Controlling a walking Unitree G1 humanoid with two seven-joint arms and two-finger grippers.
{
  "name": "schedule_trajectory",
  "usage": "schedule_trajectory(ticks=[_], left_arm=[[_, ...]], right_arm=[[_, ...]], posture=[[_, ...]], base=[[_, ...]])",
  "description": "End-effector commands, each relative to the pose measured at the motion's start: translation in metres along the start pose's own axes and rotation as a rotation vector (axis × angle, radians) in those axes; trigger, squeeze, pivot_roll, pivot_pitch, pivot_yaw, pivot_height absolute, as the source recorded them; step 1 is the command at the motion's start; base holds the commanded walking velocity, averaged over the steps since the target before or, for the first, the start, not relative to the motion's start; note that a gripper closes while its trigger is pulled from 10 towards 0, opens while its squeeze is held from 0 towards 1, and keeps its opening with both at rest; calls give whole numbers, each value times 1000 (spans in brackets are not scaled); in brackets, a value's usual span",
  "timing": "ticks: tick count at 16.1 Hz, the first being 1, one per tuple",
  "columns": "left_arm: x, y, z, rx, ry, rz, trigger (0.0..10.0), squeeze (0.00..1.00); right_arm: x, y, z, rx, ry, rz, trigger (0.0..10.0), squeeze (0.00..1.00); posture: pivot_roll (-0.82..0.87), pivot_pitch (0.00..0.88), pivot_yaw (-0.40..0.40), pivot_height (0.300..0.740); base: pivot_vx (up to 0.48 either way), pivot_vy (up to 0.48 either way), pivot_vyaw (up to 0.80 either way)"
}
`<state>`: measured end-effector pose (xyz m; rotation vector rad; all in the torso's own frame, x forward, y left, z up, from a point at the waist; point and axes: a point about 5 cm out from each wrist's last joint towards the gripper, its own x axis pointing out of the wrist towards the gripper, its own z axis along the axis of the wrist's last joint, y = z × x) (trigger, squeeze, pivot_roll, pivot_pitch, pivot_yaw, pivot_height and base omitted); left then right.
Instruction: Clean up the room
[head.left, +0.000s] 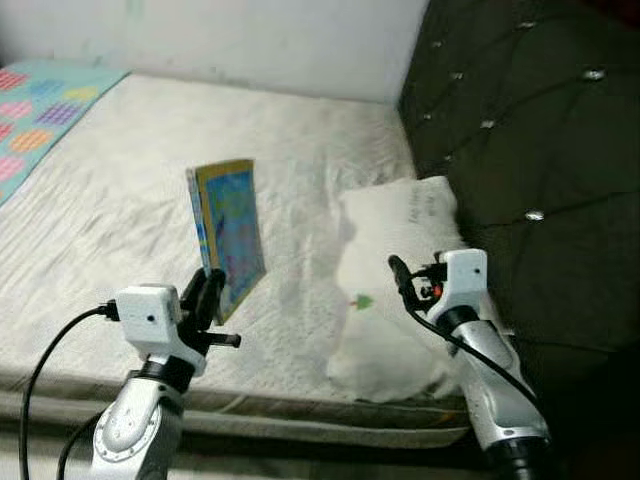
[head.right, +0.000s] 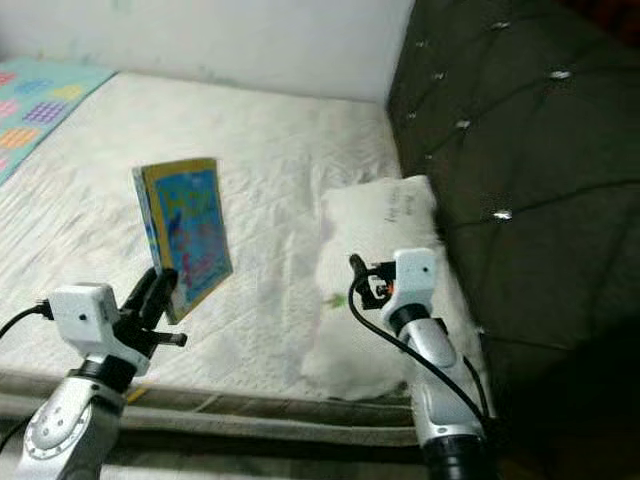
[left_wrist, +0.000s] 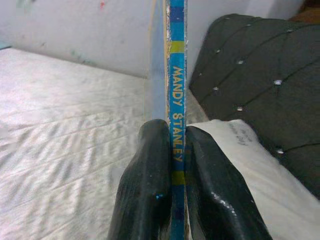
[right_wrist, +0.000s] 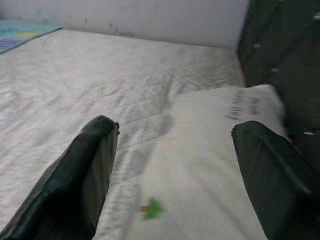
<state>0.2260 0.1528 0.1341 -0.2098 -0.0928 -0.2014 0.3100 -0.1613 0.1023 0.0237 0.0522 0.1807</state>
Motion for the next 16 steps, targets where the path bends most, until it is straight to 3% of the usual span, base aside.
schedule_trajectory(ticks=[1, 4, 13, 16], left_arm=[[2, -10, 6, -9, -36, -48, 10000, 0], [2, -10, 6, -10, -36, -50, 10000, 0], [4, -8, 2, -16, -16, -14, 10000, 0], [6, -7, -2, -61, 6, 17, 10000, 0]], right_arm=[[-3, -10, 0, -6, 5, -32, 10000, 0], [-3, -10, -1, -7, 5, -32, 10000, 0], [-3, -10, -3, 13, 19, -37, 10000, 0], [-3, -11, -2, 20, 19, -39, 10000, 0]], posture=[[20, 78, -101, 740], [20, 78, -101, 740], [20, 79, -104, 740], [11, 90, -106, 740]], base=[[266, 0, 0], [294, 0, 0], [0, 0, 0], [0, 0, -740]])
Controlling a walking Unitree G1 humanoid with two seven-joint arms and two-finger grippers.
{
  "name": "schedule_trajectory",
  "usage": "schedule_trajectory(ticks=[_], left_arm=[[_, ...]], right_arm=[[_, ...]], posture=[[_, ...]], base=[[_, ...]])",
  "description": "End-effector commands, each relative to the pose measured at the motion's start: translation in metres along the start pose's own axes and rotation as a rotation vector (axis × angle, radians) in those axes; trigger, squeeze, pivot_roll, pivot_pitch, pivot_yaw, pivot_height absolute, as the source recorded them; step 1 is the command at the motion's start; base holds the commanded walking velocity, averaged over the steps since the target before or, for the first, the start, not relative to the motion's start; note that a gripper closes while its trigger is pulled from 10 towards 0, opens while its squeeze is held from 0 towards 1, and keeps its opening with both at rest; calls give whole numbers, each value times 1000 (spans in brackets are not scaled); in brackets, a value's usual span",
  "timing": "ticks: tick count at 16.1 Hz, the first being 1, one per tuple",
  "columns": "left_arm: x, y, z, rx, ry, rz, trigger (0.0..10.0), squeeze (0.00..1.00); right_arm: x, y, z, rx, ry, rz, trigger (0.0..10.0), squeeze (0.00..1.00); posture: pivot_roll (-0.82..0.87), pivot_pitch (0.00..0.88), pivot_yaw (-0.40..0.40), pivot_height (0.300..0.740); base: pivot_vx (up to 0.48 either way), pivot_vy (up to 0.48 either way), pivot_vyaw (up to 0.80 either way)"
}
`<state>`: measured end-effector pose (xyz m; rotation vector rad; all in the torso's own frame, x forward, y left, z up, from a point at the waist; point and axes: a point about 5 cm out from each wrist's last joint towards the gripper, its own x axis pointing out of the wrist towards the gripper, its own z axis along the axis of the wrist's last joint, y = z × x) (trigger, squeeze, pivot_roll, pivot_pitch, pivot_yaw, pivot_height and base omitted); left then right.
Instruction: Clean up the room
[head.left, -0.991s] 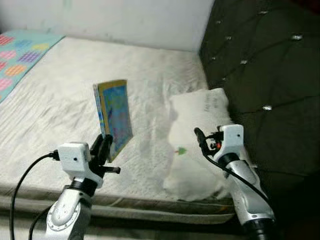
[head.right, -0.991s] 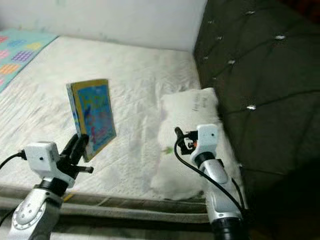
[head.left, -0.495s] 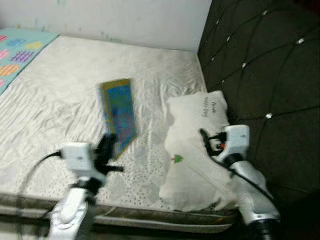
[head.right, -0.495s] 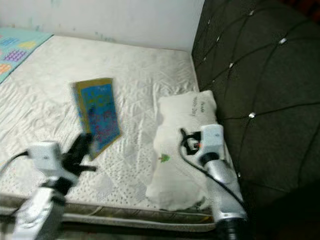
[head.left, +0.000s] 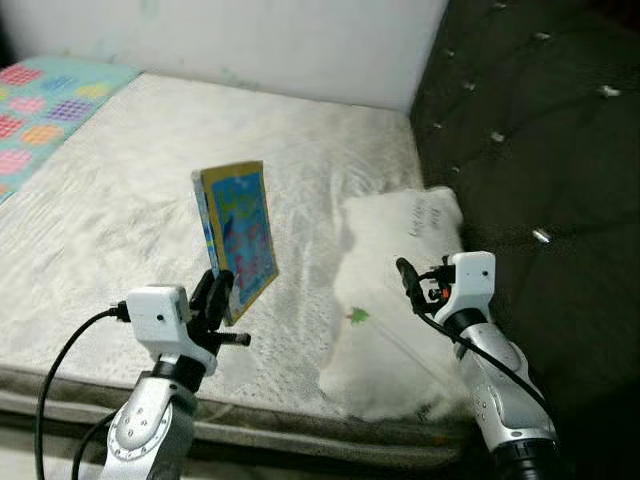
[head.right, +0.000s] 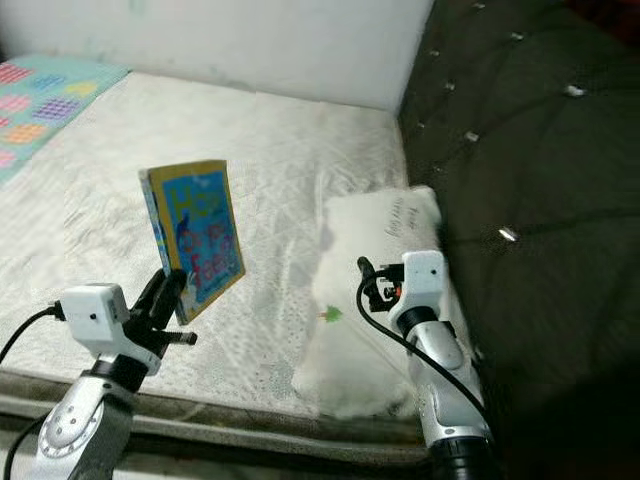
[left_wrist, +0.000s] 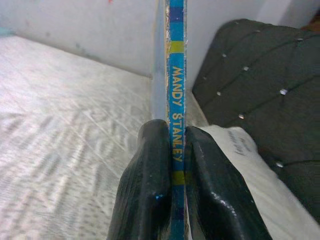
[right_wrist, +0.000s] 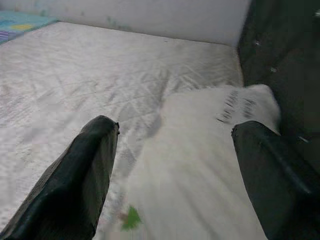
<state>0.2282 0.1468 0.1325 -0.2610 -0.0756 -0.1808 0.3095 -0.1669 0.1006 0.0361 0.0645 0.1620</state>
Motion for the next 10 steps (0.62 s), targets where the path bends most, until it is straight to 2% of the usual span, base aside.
schedule_trajectory(ticks=[1, 7, 10], left_arm=[[3, 0, 1, -22, -5, 12, 10000, 0], [8, 20, 6, -69, -13, 114, 10000, 0], [11, 25, 3, -134, 5, 163, 10000, 0]], right_arm=[[-2, -6, 0, 1, 7, -18, 10000, 0], [-8, -6, -2, -11, 23, -8, 10000, 0], [-11, -7, -2, -14, 29, -5, 10000, 0]], posture=[[8, 97, -108, 740], [-2, 131, -114, 740], [-16, 143, -115, 740]], base=[[0, 0, 0], [0, 0, 0], [0, 0, 0]])
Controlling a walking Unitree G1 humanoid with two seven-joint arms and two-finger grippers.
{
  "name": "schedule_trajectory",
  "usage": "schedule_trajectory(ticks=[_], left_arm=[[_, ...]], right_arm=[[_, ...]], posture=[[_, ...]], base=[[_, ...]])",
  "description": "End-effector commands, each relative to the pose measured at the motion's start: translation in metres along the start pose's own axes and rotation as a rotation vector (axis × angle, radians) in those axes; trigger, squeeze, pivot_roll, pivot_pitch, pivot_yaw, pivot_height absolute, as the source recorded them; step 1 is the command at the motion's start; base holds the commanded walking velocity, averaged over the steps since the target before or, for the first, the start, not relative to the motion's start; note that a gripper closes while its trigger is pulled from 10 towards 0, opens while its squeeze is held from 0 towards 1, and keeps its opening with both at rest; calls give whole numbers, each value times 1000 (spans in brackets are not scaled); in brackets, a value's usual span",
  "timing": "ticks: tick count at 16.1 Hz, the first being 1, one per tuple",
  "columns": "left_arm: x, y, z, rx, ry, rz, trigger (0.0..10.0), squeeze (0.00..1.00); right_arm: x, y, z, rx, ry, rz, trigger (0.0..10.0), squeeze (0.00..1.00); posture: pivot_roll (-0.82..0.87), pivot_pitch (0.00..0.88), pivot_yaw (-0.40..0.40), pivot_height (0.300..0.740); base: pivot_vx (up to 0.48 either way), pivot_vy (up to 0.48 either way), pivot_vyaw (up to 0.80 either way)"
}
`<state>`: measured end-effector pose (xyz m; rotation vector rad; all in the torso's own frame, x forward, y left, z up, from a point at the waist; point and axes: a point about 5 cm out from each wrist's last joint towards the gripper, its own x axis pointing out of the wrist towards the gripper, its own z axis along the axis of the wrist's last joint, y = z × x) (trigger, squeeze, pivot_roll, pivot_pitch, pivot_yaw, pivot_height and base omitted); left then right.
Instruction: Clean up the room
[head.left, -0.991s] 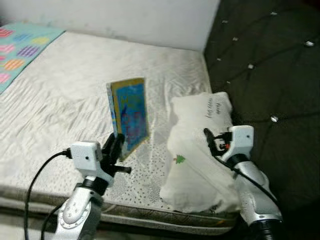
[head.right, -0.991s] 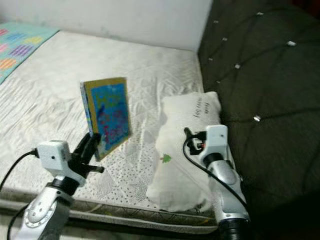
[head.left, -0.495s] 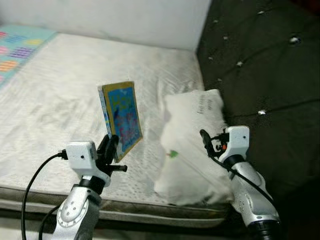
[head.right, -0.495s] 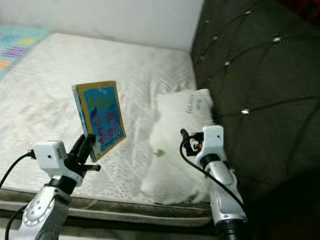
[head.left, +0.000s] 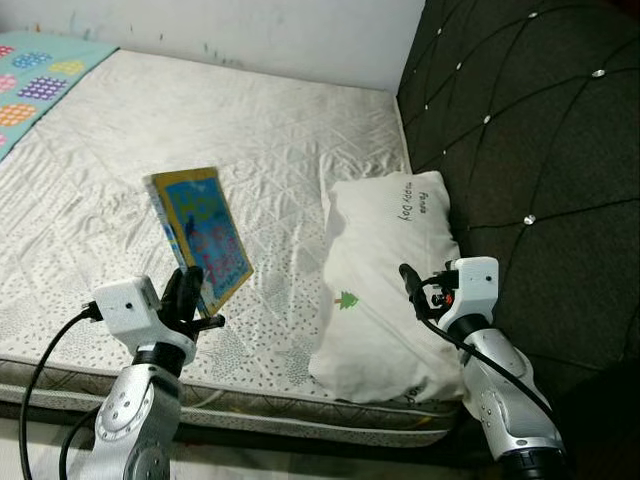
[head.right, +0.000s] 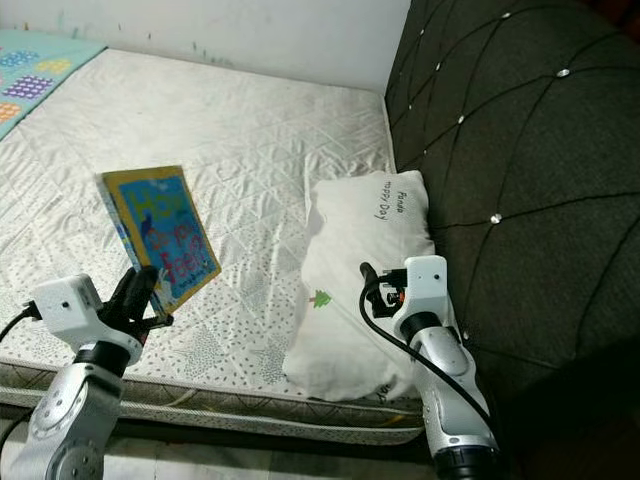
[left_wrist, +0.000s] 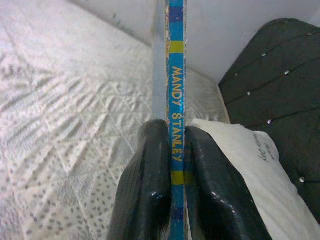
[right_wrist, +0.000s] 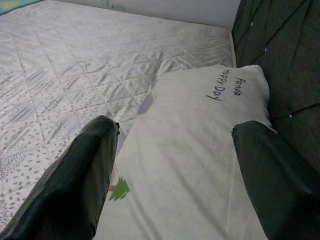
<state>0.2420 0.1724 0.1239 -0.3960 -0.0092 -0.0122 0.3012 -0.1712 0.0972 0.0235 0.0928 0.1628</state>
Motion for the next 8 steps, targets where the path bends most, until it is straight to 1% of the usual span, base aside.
schedule_trajectory(ticks=[1, 2, 3, 5, 6, 8], left_arm=[[4, -6, -4, -50, 45, -32, 10000, 0], [5, -7, -10, -83, 80, -38, 10000, 0], [5, -7, -11, -98, 89, -38, 10000, 0], [8, -15, -18, -160, 139, -70, 10000, 0], [8, -19, -20, -176, 149, -89, 10000, 0], [9, -24, -20, -200, 151, -111, 10000, 0]], right_arm=[[-4, -5, 2, -5, 2, -7, 10000, 0], [-7, -8, 1, -9, 8, -14, 10000, 0], [-9, -9, 1, -9, 10, -17, 10000, 0], [-21, -15, -1, -15, 35, -19, 10000, 0], [-26, -18, -2, -14, 42, -18, 10000, 0], [-30, -19, 0, -13, 46, -13, 10000, 0]], posture=[[-24, 151, -114, 740], [-37, 161, -116, 740], [-46, 169, -120, 740], [-64, 190, -133, 740], [-75, 201, -142, 740], [-84, 210, -150, 740]], base=[[0, 0, 0], [0, 0, 0], [0, 0, 0], [0, 0, 0], [0, 0, 0], [0, 0, 0]])
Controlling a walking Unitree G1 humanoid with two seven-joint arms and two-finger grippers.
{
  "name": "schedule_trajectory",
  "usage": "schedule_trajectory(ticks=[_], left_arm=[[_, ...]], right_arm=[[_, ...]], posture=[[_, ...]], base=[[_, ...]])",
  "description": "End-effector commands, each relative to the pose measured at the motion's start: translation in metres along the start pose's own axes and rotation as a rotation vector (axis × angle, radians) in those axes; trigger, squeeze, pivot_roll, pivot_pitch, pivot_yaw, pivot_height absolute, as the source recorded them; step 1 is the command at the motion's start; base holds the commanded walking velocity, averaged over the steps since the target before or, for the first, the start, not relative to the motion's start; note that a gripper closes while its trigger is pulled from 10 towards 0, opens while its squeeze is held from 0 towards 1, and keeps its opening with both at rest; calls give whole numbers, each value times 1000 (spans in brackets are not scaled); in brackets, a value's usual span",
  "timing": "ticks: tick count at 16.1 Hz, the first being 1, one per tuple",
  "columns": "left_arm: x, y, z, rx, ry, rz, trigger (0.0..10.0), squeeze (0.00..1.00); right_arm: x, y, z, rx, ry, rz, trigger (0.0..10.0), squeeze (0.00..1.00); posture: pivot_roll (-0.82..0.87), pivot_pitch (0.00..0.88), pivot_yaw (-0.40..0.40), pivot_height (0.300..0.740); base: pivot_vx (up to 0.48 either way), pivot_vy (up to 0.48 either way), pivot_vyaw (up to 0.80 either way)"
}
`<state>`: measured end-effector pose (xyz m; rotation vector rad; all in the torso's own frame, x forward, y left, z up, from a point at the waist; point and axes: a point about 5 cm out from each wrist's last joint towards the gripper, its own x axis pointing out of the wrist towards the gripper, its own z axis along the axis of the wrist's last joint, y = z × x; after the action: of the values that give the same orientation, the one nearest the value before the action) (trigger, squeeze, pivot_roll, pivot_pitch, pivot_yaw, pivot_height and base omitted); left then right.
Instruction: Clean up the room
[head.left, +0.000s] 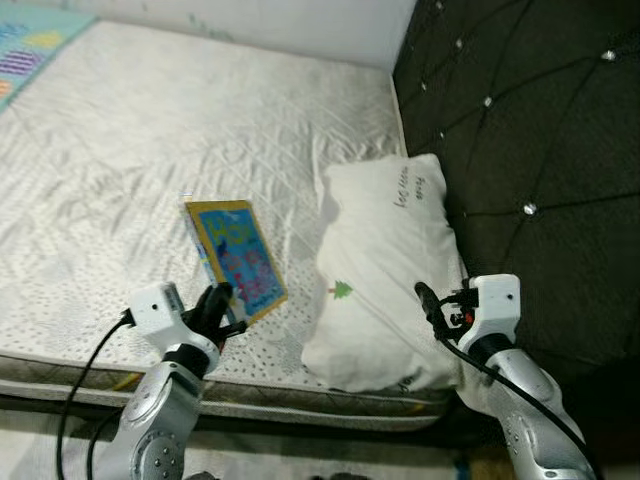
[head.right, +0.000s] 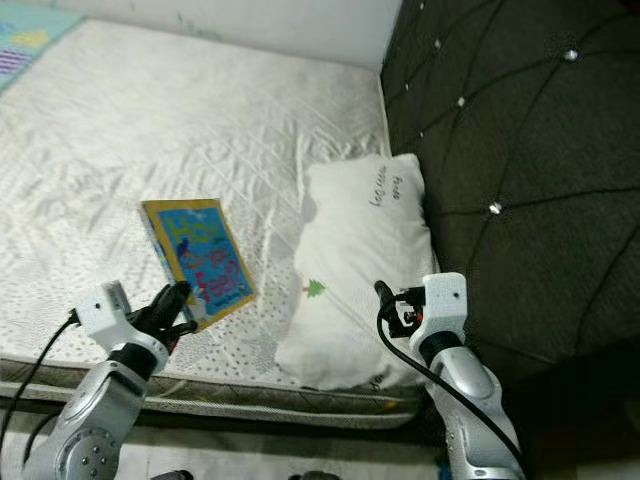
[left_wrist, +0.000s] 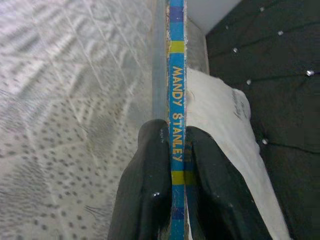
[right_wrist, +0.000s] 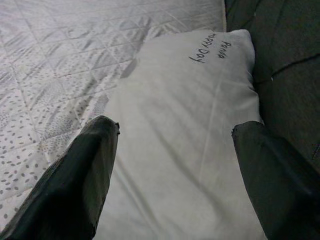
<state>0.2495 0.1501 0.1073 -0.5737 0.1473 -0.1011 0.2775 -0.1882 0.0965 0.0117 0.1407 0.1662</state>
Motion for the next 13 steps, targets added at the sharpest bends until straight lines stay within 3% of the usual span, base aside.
schedule_trajectory(ticks=[1, 4, 9, 13], left_arm=[[3, -11, 1, -14, -6, -55, 10000, 0], [2, -12, 0, -10, -1, -42, 10000, 0], [-5, -2, 3, 2, -17, 15, 10000, 0], [-3, -4, 5, 5, -31, 19, 10000, 0]], right_arm=[[-4, -6, 3, -6, 2, -10, 10000, 0], [-10, -5, 4, -3, 20, 0, 10000, 0], [-5, -1, 3, 0, 32, 16, 10000, 0], [-3, 1, 4, 5, 31, 24, 10000, 0]], posture=[[-88, 217, -154, 740], [-87, 233, -154, 731], [-61, 238, -153, 676], [-58, 236, -149, 636]], base=[[0, 0, 0], [0, 0, 0], [0, 0, 0], [0, 0, 0]])
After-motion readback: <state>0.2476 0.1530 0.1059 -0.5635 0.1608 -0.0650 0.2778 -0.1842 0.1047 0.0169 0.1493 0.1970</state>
